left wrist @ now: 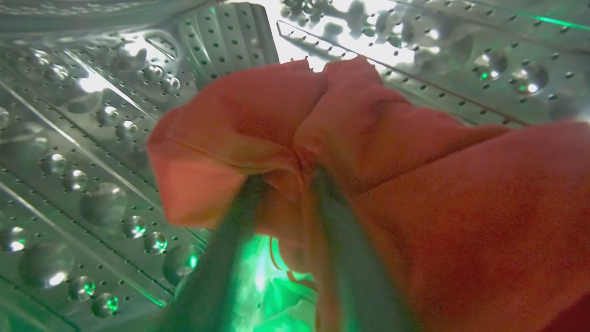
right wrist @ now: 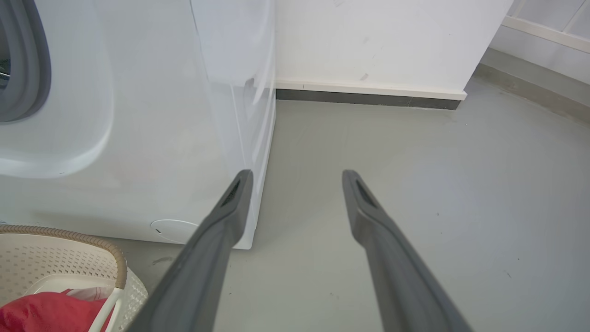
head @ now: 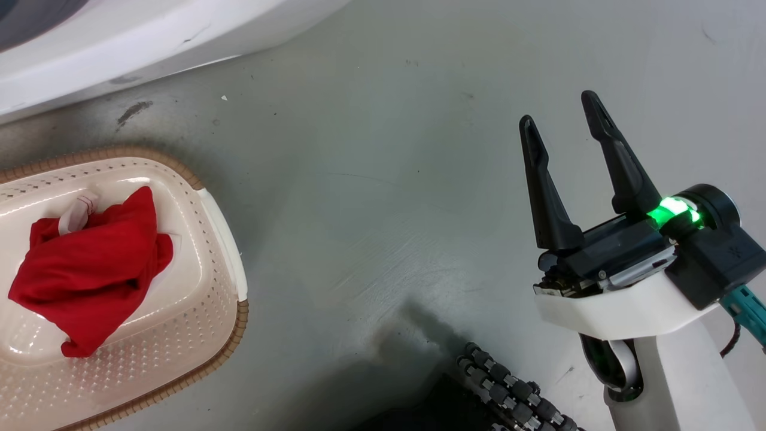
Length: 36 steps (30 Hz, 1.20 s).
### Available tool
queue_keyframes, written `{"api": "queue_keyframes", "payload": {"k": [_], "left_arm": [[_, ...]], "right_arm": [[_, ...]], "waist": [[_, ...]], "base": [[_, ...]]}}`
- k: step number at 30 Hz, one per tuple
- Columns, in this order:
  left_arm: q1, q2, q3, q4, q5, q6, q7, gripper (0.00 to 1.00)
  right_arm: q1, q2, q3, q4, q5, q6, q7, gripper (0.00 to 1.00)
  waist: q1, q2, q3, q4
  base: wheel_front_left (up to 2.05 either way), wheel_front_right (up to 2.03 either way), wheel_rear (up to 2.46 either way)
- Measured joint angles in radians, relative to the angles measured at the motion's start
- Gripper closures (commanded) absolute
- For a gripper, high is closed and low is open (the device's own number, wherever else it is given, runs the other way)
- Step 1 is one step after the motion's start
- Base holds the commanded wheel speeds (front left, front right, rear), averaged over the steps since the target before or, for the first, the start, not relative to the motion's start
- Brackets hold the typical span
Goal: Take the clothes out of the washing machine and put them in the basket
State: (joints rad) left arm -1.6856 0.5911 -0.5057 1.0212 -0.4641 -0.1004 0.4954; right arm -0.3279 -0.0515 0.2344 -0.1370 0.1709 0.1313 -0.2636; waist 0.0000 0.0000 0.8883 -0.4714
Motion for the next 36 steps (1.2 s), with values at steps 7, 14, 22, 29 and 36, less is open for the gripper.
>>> {"api": "queue_keyframes", "payload": {"k": [7, 14, 22, 29, 36], "left_arm": [[-0.004, -0.004, -0.006, 0.014, 0.009, 0.014, -0.07, 1.0], [-0.005, -0.024, -0.001, 0.035, 0.001, 0.03, -0.162, 1.0], [0.019, -0.057, 0.0, 0.07, -0.024, 0.015, -0.249, 1.0], [0.117, -0.115, -0.006, 0.097, -0.053, -0.007, -0.355, 1.0], [0.255, -0.173, -0.025, 0.116, -0.081, -0.022, -0.475, 1.0]], "right_arm": [[-0.006, 0.0, -0.002, 0.011, -0.003, 0.0, 0.0, 0.0], [-0.017, 0.0, -0.019, 0.019, -0.022, 0.0, 0.0, 0.0], [-0.019, 0.0, -0.044, 0.026, -0.049, 0.0, 0.0, 0.0], [-0.017, 0.001, -0.077, 0.039, -0.09, 0.0, 0.0, 0.0], [0.003, 0.001, -0.106, 0.052, -0.124, 0.0, 0.0, 0.0]], "waist": [[0.0, 0.0, -0.002, 0.008], [0.0, 0.0, -0.029, 0.032], [0.0, 0.0, -0.081, 0.071], [0.0, 0.0, -0.151, 0.124], [0.0, 0.0, -0.242, 0.186]], "base": [[0.0, 0.0, 0.0], [0.0, 0.0, 0.0], [0.0, 0.0, 0.0], [0.0, 0.0, 0.0], [0.0, 0.0, 0.0]]}}
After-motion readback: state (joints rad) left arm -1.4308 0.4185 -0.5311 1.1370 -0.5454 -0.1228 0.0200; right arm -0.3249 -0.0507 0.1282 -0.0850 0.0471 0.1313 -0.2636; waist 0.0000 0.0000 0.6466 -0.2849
